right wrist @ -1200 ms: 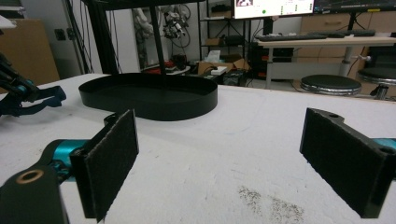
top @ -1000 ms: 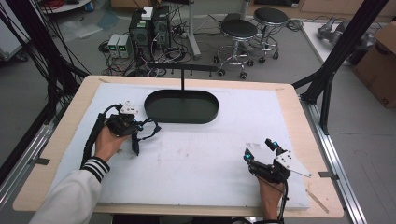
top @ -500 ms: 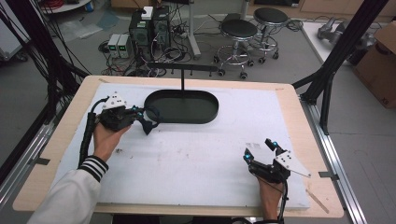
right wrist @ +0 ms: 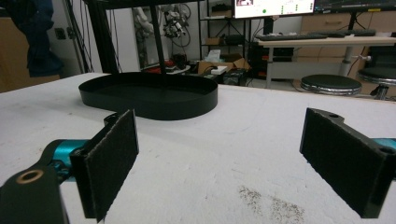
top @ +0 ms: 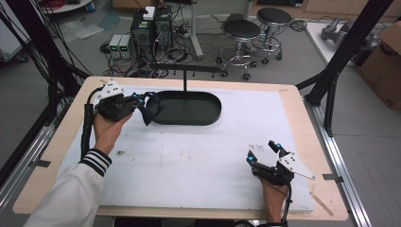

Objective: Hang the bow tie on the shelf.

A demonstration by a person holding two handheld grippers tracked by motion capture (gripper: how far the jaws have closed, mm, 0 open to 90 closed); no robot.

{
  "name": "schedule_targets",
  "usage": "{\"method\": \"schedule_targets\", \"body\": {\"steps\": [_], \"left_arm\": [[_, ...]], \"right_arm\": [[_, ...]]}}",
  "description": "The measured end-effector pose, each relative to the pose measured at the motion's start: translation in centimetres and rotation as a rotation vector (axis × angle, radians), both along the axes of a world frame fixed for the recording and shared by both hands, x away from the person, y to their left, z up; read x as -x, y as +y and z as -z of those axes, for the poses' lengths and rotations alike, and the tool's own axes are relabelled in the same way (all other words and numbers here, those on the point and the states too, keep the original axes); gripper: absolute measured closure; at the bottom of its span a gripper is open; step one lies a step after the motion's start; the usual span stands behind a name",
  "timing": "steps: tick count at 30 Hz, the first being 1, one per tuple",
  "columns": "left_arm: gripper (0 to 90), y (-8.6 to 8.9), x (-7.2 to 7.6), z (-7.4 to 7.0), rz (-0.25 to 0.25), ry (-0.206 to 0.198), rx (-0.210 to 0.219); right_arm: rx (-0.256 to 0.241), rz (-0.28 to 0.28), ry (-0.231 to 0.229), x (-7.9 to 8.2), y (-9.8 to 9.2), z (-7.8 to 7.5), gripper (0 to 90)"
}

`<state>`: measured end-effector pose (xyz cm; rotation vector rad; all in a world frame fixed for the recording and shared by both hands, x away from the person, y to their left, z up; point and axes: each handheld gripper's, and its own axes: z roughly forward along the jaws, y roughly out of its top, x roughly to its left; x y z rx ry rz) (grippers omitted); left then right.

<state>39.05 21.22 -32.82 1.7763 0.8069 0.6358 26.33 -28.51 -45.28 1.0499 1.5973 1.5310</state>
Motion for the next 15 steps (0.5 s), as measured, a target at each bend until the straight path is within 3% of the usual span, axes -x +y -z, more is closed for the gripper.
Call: {"method": "schedule_targets", "body": {"steps": [11,15], "left_arm": [[88.2,-0.9,-2.4,-1.9,-0.032,-0.026,0.029],[88.2,-0.9,-3.1,-2.2,-0.046,-0.030,0.067]], "right_arm": [[-0.002,-0.001,0.003,0.0,0.0,0.0,10.6],[0.001,-0.003,0.003,0.1,0.1,0.0,10.6]]}}
